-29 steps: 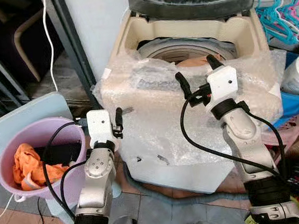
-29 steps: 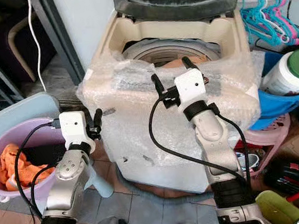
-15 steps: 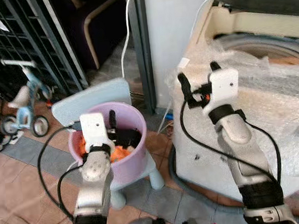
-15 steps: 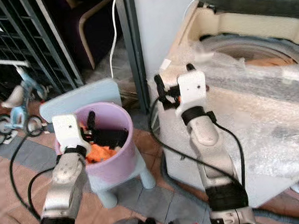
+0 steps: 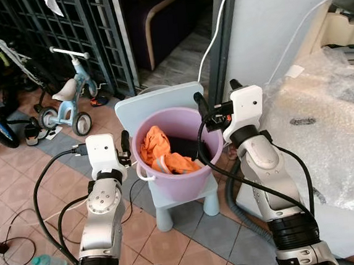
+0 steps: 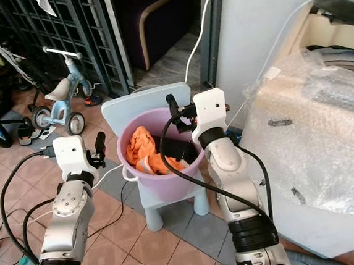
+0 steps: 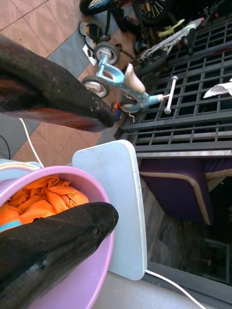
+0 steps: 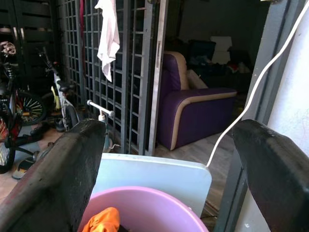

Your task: Clothes washing

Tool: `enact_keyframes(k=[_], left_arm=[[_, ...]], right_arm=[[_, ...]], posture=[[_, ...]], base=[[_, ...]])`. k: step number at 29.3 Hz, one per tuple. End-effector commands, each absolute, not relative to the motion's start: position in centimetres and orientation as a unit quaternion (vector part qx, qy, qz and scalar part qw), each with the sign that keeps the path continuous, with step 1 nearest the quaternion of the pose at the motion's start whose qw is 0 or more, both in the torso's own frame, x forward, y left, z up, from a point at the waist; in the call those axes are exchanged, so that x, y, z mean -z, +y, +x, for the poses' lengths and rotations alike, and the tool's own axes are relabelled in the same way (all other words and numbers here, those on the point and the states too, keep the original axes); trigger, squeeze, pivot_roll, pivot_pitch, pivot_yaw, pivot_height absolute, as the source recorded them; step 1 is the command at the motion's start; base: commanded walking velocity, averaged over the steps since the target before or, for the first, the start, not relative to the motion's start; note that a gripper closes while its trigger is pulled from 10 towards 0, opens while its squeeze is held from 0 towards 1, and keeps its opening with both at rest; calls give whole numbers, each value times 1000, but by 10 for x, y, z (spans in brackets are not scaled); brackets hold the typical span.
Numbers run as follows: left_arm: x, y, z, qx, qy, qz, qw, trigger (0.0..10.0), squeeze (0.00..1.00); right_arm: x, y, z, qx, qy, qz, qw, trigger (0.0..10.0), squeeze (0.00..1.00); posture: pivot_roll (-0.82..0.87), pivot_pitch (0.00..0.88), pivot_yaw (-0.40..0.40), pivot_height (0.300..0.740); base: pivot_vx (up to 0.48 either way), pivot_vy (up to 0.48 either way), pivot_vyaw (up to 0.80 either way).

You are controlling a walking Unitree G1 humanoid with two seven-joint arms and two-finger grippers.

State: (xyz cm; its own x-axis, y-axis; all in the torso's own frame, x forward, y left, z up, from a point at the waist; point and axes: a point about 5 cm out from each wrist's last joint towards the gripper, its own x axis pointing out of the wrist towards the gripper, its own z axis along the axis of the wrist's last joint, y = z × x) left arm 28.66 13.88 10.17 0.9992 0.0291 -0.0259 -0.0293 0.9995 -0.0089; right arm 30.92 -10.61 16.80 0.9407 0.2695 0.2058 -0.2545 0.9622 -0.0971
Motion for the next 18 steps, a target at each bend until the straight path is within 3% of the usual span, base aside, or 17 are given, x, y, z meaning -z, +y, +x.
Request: enact_keyframes(k=[1,9,15,18], left_arm=[[-105,139,288,-14,4,-2,1000,10000,0],[-104,139,288,-14,7,-5,1000,10000,0],[-103,137,289,-15,10,-5,1000,10000,0],[-100,137,289,-23,23,-6,999,10000,0]], right_arm=[[-169,-105,309,-134,-107,-32,985,10000,0],[-162,-106,311,-136,-86,-27,987,10000,0],[-153,-97,308,-189,-63,-50,979,10000,0],[-149,-96,308,-188,-51,-55,979,10000,0]], posture=[[-37,62,55,740],[-38,57,52,740],[-39,59,49,740],[-38,61,47,740]], base=[[322,0,800],[395,0,0],[366,0,0],[0,0,800]])
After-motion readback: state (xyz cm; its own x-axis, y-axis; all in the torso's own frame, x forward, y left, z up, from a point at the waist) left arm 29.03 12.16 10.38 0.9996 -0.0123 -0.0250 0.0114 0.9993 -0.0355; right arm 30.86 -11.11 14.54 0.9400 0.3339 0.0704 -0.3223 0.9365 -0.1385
